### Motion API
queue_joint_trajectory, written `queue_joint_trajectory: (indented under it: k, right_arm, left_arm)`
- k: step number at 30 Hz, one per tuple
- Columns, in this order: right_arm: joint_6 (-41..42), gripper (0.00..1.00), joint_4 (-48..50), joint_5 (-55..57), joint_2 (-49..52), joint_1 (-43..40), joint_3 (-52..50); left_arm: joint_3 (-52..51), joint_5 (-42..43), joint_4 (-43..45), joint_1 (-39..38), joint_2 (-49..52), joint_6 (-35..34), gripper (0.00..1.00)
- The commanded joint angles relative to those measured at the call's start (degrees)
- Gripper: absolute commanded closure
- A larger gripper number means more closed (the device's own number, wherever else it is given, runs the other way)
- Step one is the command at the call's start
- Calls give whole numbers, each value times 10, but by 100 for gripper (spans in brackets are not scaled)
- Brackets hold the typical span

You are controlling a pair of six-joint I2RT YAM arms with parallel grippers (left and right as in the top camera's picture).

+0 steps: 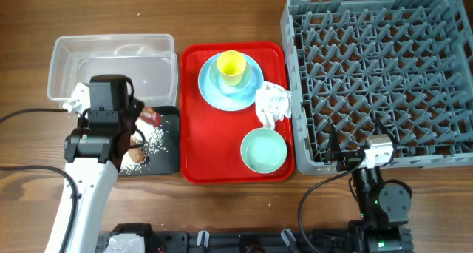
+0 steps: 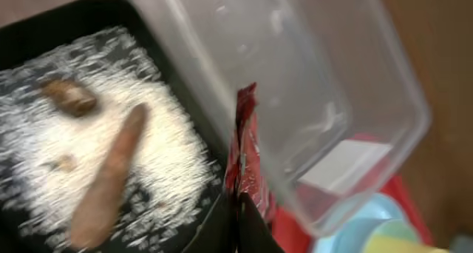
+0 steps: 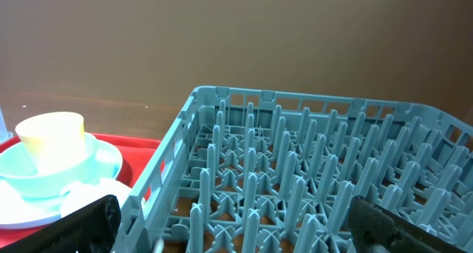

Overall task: Sort waste into correct bins and load items into the dishwasher rack
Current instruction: 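Carry the red wrapper into the clear plastic bin and release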

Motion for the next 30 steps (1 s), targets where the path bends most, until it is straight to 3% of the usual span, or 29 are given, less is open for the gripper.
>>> queue_joint_trajectory:
  k: [1,20,23,24,25,27,28,30]
  right_arm:
    - [-3,0,2,3,-3,-1,-1]
    - [-3,0,2,3,-3,-1,-1]
    - [-3,0,2,3,-3,-1,-1]
    - [-3,0,2,3,-3,-2,-1]
    - [-3,0,2,3,-3,-1,-1]
    - [-3,0,2,3,-3,-1,-1]
    - [-3,0,2,3,-3,-2,-1]
    - [-3,0,2,3,-3,-1,-1]
  left_arm:
    - [-1,1,71,4,3,3,96]
    - [-1,-14,344,74,215,3,94]
    - [-1,-14,375,74,228,7,75]
    - [0,-10,388,74,225,32,58]
    - [0,-2,398,74,221,63,51]
    - [0,10,405,74,198,118,45]
    - [0,32,400,74,180,145,48]
    - [0,136,369,73,134,191,49]
